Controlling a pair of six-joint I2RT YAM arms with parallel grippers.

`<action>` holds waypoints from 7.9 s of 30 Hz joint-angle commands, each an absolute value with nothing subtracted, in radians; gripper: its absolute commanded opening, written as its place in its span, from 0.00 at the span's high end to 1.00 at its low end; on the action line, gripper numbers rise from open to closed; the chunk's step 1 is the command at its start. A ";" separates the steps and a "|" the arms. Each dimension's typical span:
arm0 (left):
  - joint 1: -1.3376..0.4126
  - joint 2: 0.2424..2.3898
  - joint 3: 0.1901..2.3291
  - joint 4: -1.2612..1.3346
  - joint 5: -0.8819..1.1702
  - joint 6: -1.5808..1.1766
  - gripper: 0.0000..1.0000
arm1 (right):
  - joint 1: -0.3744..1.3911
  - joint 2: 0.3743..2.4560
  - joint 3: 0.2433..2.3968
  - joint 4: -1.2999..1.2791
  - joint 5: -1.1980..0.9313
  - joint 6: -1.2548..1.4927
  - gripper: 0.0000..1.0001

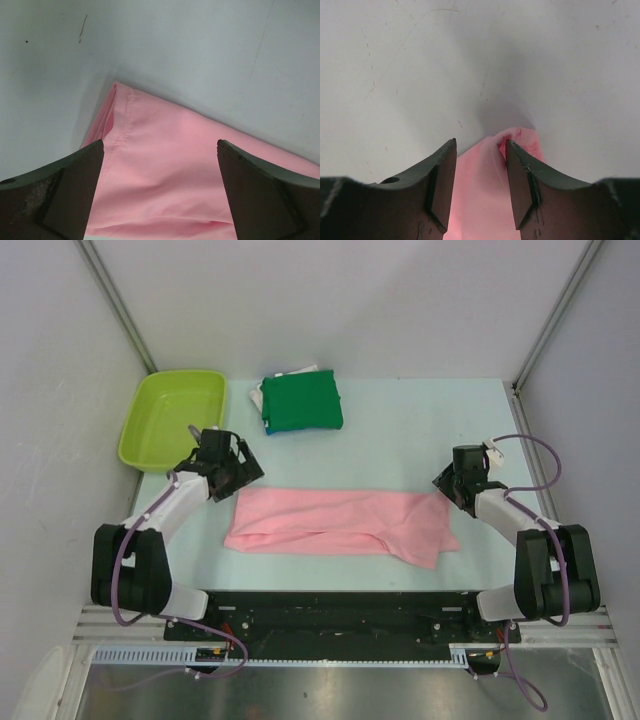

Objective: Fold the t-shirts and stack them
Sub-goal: Fold the tshirt

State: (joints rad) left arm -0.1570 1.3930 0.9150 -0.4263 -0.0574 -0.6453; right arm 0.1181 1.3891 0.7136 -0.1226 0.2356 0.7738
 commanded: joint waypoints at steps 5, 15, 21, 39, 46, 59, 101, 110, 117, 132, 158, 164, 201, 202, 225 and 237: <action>-0.213 1.489 0.945 -0.393 -0.051 -0.629 0.01 | 0.114 1.402 0.747 -0.097 0.215 0.765 0.50; -0.230 1.581 0.943 -0.353 -0.040 -0.652 0.02 | 0.107 1.454 0.746 -0.094 0.198 0.752 0.51; -0.230 1.618 0.948 -0.354 -0.086 -0.666 0.02 | 0.095 1.494 0.747 -0.069 0.186 0.759 0.71; -0.230 1.562 0.931 -0.379 -0.138 -0.666 0.02 | 0.041 1.370 0.746 -0.232 0.380 0.676 0.95; -0.230 1.534 0.939 -0.387 -0.138 -0.669 0.02 | 0.054 1.307 0.762 -0.213 0.376 0.681 0.03; -0.230 1.209 0.879 -0.442 -0.028 -0.657 0.00 | 0.225 0.922 0.769 -0.558 0.287 0.853 0.00; -0.230 1.160 0.772 -0.414 0.091 -0.603 0.00 | 0.333 0.850 0.354 -0.509 0.318 1.183 0.44; -0.230 1.132 0.779 -0.449 0.068 -0.594 0.00 | 0.278 1.027 0.385 -0.342 0.350 1.100 1.00; -0.229 1.123 0.795 -0.460 0.057 -0.584 0.00 | 0.206 1.266 0.529 -0.162 0.304 0.968 1.00; -0.229 1.126 0.792 -0.448 0.091 -0.597 0.00 | 0.097 2.018 1.332 -0.121 0.112 0.657 1.00; -0.250 1.126 0.753 -0.384 0.143 -0.600 0.00 | 0.136 1.789 1.436 -0.281 0.233 0.466 0.00; -0.252 1.088 0.723 -0.370 0.144 -0.620 0.00 | 0.279 1.521 1.111 -0.361 0.185 0.610 0.00; -0.250 1.066 0.678 -0.388 0.118 -0.614 0.00 | 0.911 1.595 0.514 0.348 0.149 1.405 0.03; -0.250 1.068 0.678 -0.390 0.120 -0.614 0.00 | 0.916 1.615 0.517 0.350 0.143 1.408 0.03; -0.250 1.071 0.670 -0.376 0.138 -0.614 0.00 | 0.919 1.488 0.525 0.086 0.228 1.304 1.00; -0.377 1.025 0.634 -0.359 0.158 -0.669 0.01 | 0.864 1.163 0.537 -0.351 0.221 0.997 1.00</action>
State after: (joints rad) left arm -0.3099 1.0389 0.6571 -0.3946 0.1432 -0.6346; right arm 0.8669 1.2678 0.5274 -0.0959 0.1730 1.1156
